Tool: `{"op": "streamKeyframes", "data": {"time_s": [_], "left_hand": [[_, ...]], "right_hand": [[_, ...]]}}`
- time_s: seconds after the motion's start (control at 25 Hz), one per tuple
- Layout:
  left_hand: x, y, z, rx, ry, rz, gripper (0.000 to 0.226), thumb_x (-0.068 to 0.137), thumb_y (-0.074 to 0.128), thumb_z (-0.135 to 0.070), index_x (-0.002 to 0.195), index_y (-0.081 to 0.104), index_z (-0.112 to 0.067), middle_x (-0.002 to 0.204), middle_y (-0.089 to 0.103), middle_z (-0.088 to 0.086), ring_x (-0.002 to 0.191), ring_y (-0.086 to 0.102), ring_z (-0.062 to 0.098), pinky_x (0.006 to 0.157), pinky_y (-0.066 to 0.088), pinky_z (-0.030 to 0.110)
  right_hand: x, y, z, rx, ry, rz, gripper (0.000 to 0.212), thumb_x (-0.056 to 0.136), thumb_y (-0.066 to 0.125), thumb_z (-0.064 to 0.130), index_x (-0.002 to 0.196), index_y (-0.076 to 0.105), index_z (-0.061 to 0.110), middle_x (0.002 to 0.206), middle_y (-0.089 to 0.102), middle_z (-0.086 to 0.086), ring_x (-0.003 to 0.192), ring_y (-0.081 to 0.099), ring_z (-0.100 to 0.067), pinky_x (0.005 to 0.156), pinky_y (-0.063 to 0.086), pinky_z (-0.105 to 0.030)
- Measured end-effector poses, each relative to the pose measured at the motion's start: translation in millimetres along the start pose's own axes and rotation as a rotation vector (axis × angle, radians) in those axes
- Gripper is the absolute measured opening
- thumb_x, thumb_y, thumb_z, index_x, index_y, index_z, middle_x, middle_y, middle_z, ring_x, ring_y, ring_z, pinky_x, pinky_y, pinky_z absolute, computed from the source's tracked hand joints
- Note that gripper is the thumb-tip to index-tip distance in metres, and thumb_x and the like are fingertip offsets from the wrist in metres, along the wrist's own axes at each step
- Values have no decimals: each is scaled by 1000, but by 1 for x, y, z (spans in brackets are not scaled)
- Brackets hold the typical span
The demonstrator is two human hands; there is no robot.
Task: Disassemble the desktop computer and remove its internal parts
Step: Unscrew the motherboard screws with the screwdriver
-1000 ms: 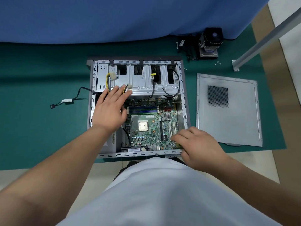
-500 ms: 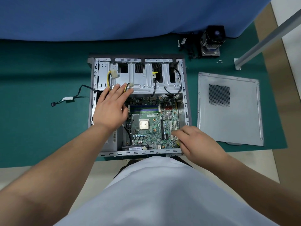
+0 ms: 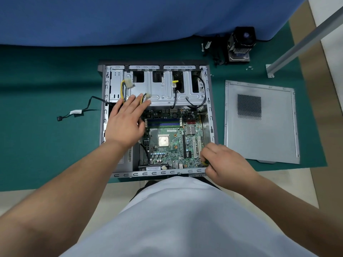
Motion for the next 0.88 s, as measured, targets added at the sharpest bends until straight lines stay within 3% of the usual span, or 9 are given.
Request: {"op": "streamKeyframes", "data": {"time_s": [0.16,0.4,0.64,0.76,0.88], "left_hand": [[0,-1,0,-1,1,4,67,91,39,-34,158,32,-37,165,36,-4,155,26,16,129,11,43],[-1,0,0,-1,5,3,67,91,40,-34,158,32,-37,165,36,-4,155,26,16,129,10,43],[-1,1,1,-11,1,6,67,91,41,-35,157,32,-38,164,36,-5,154,27,16,129,10,42],[-1,-2,-1,-27,-7,21,66,91,39,-36,157,32,-38,164,37,-5,154,27,16,128,11,43],[-2,-8,-3,-66,-10,43,65,93,38,-39,157,34,-37,165,34,-5,155,26,15,129,9,42]], "right_hand": [[-1,1,2,-11,-5,-16,20,86,51,19,105,48,26,108,46,6,89,35,-16,71,40,-33],[-3,3,3,-14,-25,-39,18,87,50,20,101,43,29,104,40,10,90,34,-14,71,33,-29],[-5,0,1,27,-23,-80,18,85,49,20,100,45,28,100,33,14,89,35,-13,70,35,-30],[-5,-5,1,64,-18,-121,19,85,50,19,97,41,31,99,36,13,88,39,-15,70,38,-32],[-3,-15,-1,114,-3,-193,16,85,53,17,97,48,26,98,41,12,87,46,-18,70,45,-35]]}}
Point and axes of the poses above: each hand's wrist, its own x-axis towards the middle knuckle, its own y-axis out of the palm, z = x × y, the point moved 3 cm from there along x, towards the middle knuckle
